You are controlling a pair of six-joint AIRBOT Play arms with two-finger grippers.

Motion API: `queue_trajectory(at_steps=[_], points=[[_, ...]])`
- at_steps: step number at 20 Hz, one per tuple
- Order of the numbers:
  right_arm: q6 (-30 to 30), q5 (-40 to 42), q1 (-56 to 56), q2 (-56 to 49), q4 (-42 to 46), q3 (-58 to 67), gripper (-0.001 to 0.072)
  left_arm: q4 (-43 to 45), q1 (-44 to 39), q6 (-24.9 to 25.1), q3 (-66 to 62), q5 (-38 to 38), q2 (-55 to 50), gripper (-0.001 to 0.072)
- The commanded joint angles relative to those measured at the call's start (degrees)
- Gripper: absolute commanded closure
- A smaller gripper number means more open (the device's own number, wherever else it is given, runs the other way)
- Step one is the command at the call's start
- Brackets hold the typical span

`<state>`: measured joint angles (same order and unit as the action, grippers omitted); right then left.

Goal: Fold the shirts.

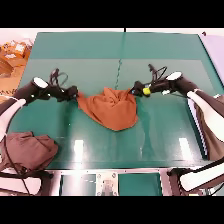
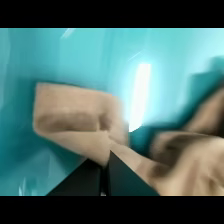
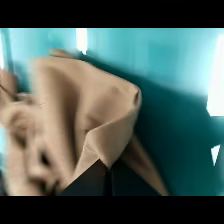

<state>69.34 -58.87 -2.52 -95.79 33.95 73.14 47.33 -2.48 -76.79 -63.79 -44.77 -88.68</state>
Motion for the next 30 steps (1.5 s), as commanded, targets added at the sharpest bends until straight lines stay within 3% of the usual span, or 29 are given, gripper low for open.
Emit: queue_trajectory(at_steps=[1,7,11,15,19,22,27,30], points=[[0.02,-5.07,4.76,7.08,-0.09,5.29,0.0698,6.36,0.07,-1.55,-6.86,-7.21,6.45,0.0688],[0.04,-6.56,19.80,32.15,-0.09,12.39,0.0697,23.89,0.07,-8.92,-19.74,-13.60,30.69,0.0688],[0.04,-6.56,26.64,46.45,-0.11,12.66,0.0697,25.11,0.04,-9.33,-26.93,-12.96,43.04,0.0688],[1.77,-5.51,27.02,55.95,0.76,12.66,0.0697,28.87,0.04,-9.29,-32.41,-12.50,45.83,0.0687],[2.67,-8.33,26.99,59.14,4.83,8.81,0.0696,30.27,0.04,-9.29,-29.94,-19.08,42.93,0.0686],[2.23,-7.19,26.91,59.06,4.81,-2.64,0.0697,29.81,0.04,-9.29,-23.04,-19.39,37.68,0.0686],[-6.60,8.48,25.20,50.90,-0.11,-29.53,0.0697,22.56,0.04,-9.09,-11.56,-3.76,21.64,0.0686],[-13.31,13.27,21.57,36.74,-4.46,-32.46,0.0696,12.92,0.04,-8.09,-11.32,-3.93,9.62,0.0686]])
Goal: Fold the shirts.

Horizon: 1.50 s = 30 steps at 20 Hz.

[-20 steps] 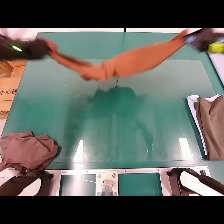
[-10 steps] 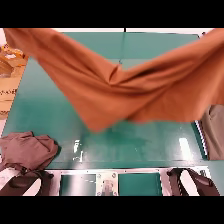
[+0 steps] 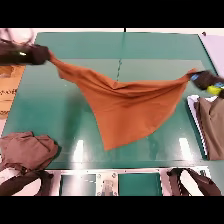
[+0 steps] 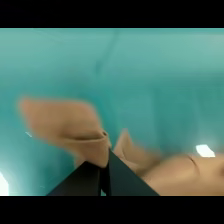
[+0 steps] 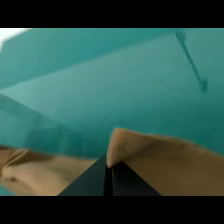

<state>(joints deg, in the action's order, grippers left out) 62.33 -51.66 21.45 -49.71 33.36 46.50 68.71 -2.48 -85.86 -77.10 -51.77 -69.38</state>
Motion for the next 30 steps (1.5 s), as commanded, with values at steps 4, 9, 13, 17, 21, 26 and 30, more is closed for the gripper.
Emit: queue_trajectory(at_steps=[4,9,13,17,21,26,30], points=[[-7.72,3.67,-2.97,-24.92,-4.68,1.18,0.0463,-10.08,0.04,2.60,1.99,-4.63,-18.51,0.0686],[-0.76,-18.32,10.25,-24.26,-4.24,9.53,0.0483,-9.35,0.04,3.85,1.99,-11.10,-19.76,0.0685],[-0.59,-20.98,15.89,-16.92,-4.24,5.81,0.0585,-8.66,0.00,4.98,1.99,-19.56,-19.78,0.0686],[7.17,-22.69,11.72,-4.37,-1.97,-11.28,0.0580,-8.70,0.07,5.35,1.97,-22.75,-19.67,0.0166],[18.62,-19.26,-1.27,6.10,1.66,-30.86,0.0434,-8.70,1.57,5.35,-2.32,-23.26,-19.54,-0.0002],[22.14,-0.26,-21.49,4.76,-2.58,-39.52,0.0352,-8.74,5.97,4.87,-9.92,-23.26,-19.54,-0.0001],[22.10,15.15,-31.74,-1.09,-11.23,-39.34,0.0352,-8.20,6.91,5.35,-10.51,-23.12,-19.54,-0.0001]])
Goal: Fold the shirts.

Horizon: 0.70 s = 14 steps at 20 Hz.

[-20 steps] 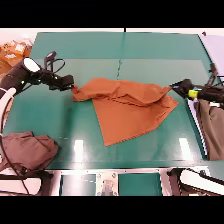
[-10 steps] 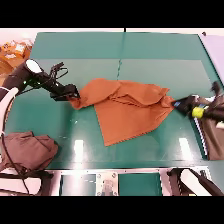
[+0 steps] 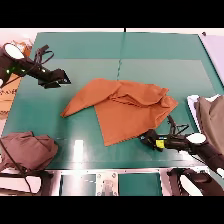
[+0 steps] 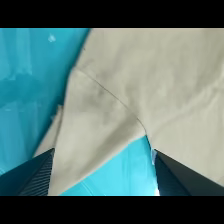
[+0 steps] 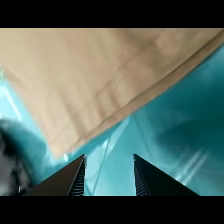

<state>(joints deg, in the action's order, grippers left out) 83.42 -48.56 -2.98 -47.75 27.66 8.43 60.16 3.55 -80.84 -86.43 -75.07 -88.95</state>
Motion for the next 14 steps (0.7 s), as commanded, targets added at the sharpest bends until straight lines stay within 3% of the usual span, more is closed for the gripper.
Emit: queue_trajectory(at_steps=[1,4,5,6,8,10,12,14], points=[[1.01,14.36,-8.11,-5.53,-6.25,-0.79,0.0353,0.35,0.87,0.44,-1.18,0.63,0.02,-0.0001],[-1.49,20.52,-8.41,-11.76,-6.27,3.89,0.0362,0.37,0.87,1.42,-1.18,1.81,0.02,-0.0001],[-2.91,22.08,-8.35,-13.03,-6.23,6.12,0.0434,0.35,0.85,1.44,-1.18,1.92,0.02,-0.0001],[-6.21,22.36,-7.63,-13.94,-6.01,8.85,0.0704,0.37,0.87,1.51,-1.16,2.10,0.00,-0.0001],[-8.46,17.90,-2.89,-14.08,-3.32,13.53,0.0696,0.70,0.87,1.92,-1.11,3.08,-0.04,-0.0001],[-8.41,7.43,6.99,-14.08,2.91,17.57,0.0697,1.27,0.87,1.99,-0.81,5.22,-0.24,-0.0001],[-4.37,-1.57,19.61,-14.08,13.25,21.55,0.0697,0.87,0.85,2.36,0.33,7.39,-0.31,-0.0001],[-2.60,-5.49,31.65,-14.10,21.53,25.51,0.0697,-0.92,0.48,2.84,2.01,8.72,-1.75,-0.0001]])
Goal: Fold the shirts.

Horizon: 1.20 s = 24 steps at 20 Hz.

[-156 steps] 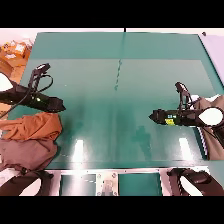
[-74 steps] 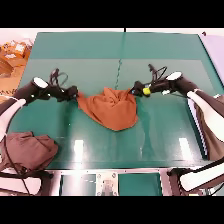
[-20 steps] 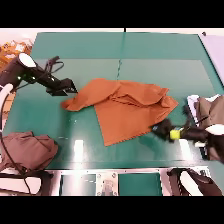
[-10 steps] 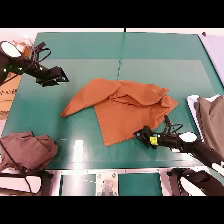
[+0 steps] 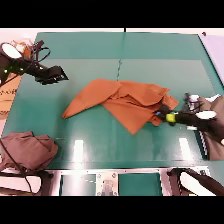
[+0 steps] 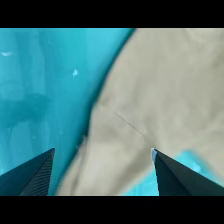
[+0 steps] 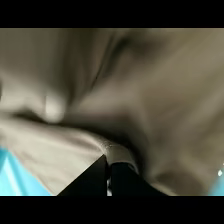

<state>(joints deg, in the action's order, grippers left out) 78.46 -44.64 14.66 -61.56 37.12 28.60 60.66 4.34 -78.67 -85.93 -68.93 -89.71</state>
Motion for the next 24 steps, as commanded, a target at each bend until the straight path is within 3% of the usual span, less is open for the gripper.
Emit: queue_trajectory(at_steps=[1,3,8,10,15,16,18,19,21,24], points=[[2.29,-9.53,18.53,-0.28,13.11,6.54,0.0697,-2.75,-1.09,1.55,2.95,3.13,-2.10,-0.0001],[0.09,-9.66,23.71,-0.31,12.90,7.28,0.0697,-5.68,-4.11,4.63,5.99,5.57,-4.63,-0.0001],[-1.16,-9.64,23.89,-1.11,13.03,7.28,0.0697,-18.21,-13.99,10.82,6.80,14.25,-12.11,0.0000],[-2.12,-9.40,23.89,-1.16,12.92,7.28,0.0697,-23.10,-16.96,14.23,6.80,12.63,-14.16,0.0000],[-2.67,-9.22,23.89,-1.16,12.90,7.28,0.0697,-23.21,-20.04,15.76,6.80,6.84,-17.20,0.0001],[-2.67,-9.22,23.89,-1.16,12.90,7.28,0.0697,-23.21,-20.02,15.76,6.80,7.82,-17.22,0.0032],[-2.69,-9.25,23.89,-1.16,12.92,7.28,0.0697,-23.15,-20.02,16.74,6.14,10.38,-17.18,0.0582],[-2.67,-9.25,23.91,-1.16,13.03,7.28,0.0697,-23.10,-19.98,16.96,5.42,11.39,-17.16,0.0685],[-2.69,-9.44,24.00,-1.16,13.16,7.28,0.0697,-22.82,-18.75,16.92,2.80,11.15,-17.09,0.0686],[-2.62,-9.51,24.02,-1.16,15.04,8.13,0.0697,-15.08,-13.97,10.97,-3.21,5.18,-16.06,0.0687]])
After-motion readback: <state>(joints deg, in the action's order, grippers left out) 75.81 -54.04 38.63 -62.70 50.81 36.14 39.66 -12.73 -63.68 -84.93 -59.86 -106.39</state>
